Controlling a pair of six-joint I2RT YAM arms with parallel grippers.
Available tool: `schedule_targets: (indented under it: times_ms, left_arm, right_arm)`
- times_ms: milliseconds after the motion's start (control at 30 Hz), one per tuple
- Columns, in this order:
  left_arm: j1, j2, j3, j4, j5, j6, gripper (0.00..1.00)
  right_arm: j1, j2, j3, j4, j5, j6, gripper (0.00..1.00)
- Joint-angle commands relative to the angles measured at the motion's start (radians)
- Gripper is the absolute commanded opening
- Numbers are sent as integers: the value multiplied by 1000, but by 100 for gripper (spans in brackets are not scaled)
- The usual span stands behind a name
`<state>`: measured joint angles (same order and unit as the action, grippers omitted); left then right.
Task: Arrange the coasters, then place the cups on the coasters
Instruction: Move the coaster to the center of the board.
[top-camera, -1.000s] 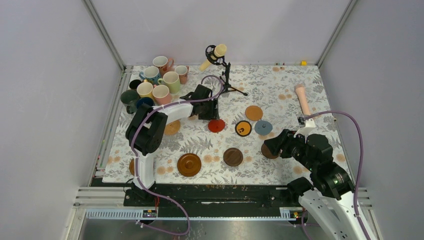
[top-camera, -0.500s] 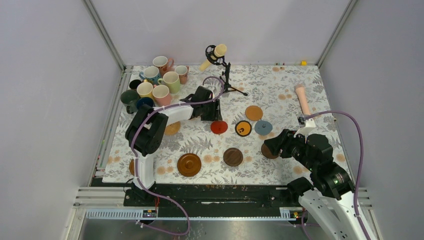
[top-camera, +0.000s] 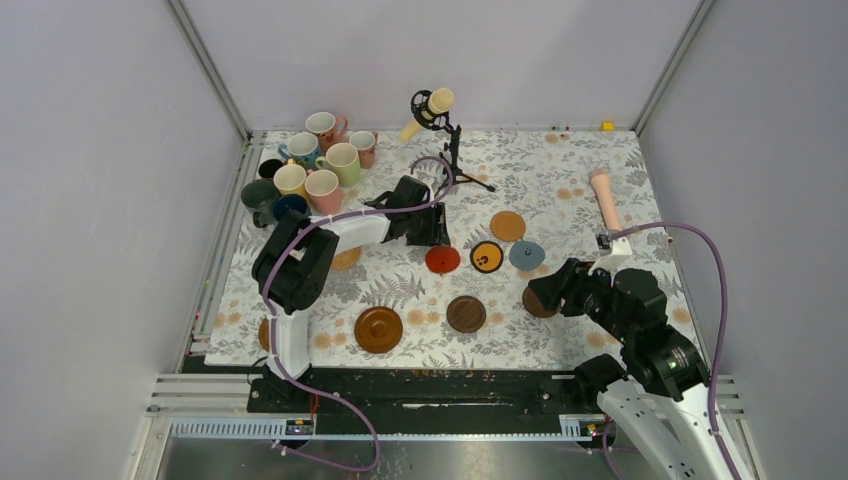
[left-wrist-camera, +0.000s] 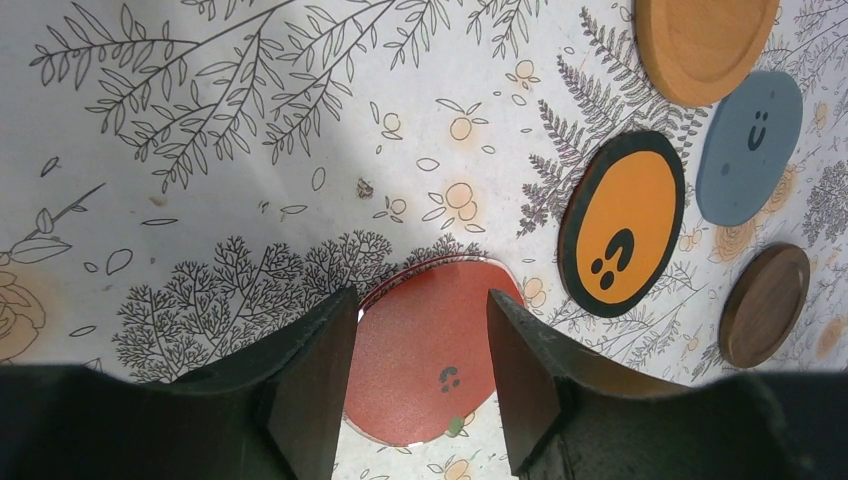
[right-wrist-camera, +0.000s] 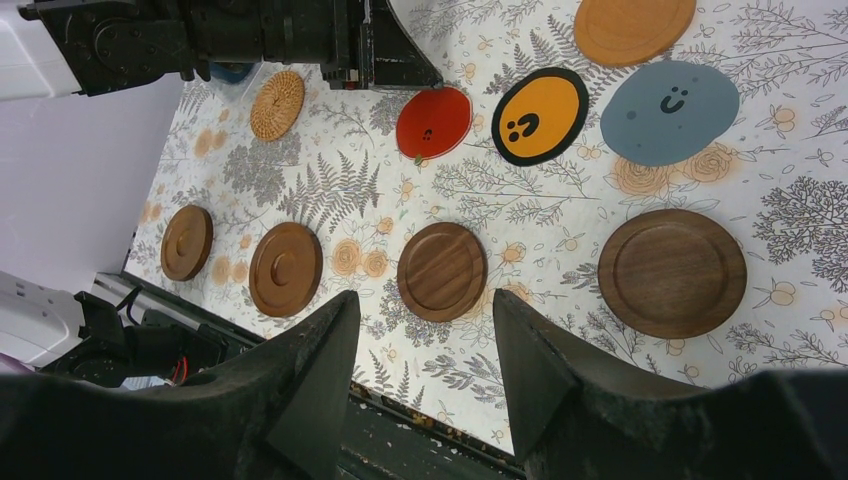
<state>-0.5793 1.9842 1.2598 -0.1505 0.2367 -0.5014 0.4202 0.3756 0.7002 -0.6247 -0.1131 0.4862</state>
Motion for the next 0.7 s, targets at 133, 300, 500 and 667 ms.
schedule_targets:
  times_ms: [133, 300, 500, 667]
  left_arm:
    - [-6, -45, -6, -54, -21, -2, 53]
    - [9, -129, 19, -89, -118, -17, 57]
    - [16, -259, 7, -182, -362, -33, 59]
    - [79, -318, -46, -250, -529, -72, 57]
  right_arm:
    - [6, -28, 19, -2, 22, -11, 60]
    - [7, -31, 21, -15, 31, -14, 60]
    - [6, -30, 22, -14, 32, -15, 60]
    - [6, -34, 21, -14, 29, -17, 60]
